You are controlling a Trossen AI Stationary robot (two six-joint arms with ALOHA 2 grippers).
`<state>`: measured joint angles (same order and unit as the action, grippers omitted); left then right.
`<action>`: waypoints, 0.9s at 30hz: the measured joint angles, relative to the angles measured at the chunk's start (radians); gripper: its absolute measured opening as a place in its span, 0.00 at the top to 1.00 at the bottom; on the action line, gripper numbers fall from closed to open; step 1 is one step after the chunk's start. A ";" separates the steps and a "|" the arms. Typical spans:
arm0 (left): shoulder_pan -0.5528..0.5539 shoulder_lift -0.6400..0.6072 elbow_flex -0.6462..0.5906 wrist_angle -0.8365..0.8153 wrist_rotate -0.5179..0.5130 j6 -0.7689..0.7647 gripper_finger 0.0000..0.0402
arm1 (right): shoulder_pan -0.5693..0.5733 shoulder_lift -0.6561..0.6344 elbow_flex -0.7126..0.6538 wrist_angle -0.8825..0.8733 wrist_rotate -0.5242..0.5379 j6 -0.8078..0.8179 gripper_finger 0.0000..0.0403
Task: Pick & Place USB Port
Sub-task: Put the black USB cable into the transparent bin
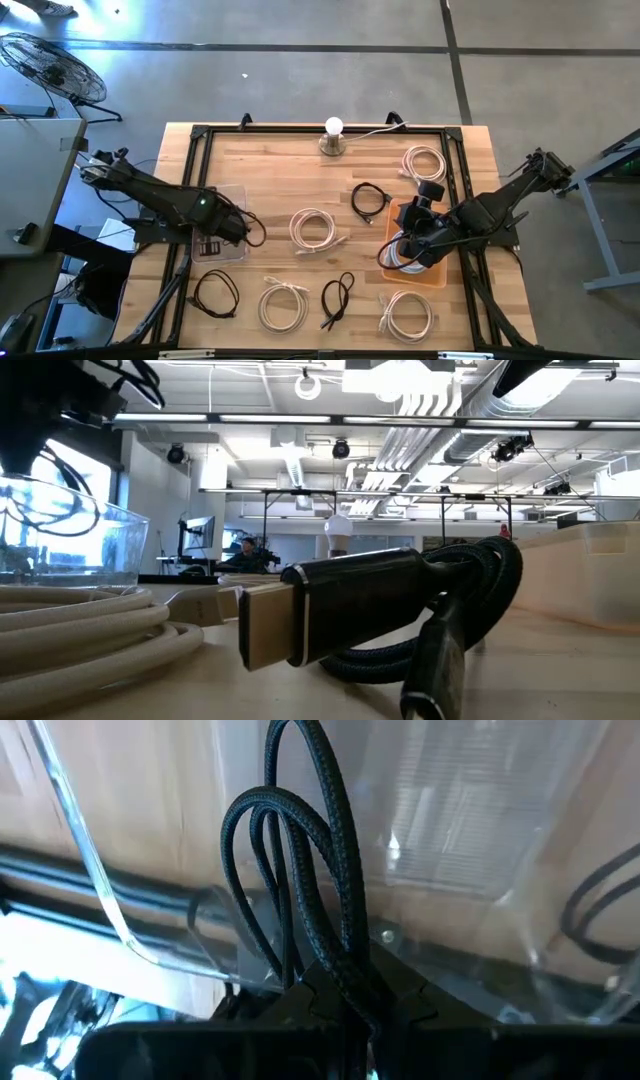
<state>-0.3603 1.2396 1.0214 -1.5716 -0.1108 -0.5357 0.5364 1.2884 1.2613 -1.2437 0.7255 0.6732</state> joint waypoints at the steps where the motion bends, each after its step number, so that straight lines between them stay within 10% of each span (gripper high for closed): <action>1: 0.000 0.000 -0.007 0.000 0.000 -0.002 0.96 | 0.000 0.000 0.000 0.000 0.002 0.000 0.58; 27: 0.001 0.000 -0.019 0.123 -0.059 0.000 0.96 | 0.000 0.000 0.000 0.026 0.005 0.000 0.58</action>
<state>-0.3595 1.2396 1.0019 -1.4490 -0.1699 -0.5354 0.5362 1.2884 1.2610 -1.2174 0.7303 0.6735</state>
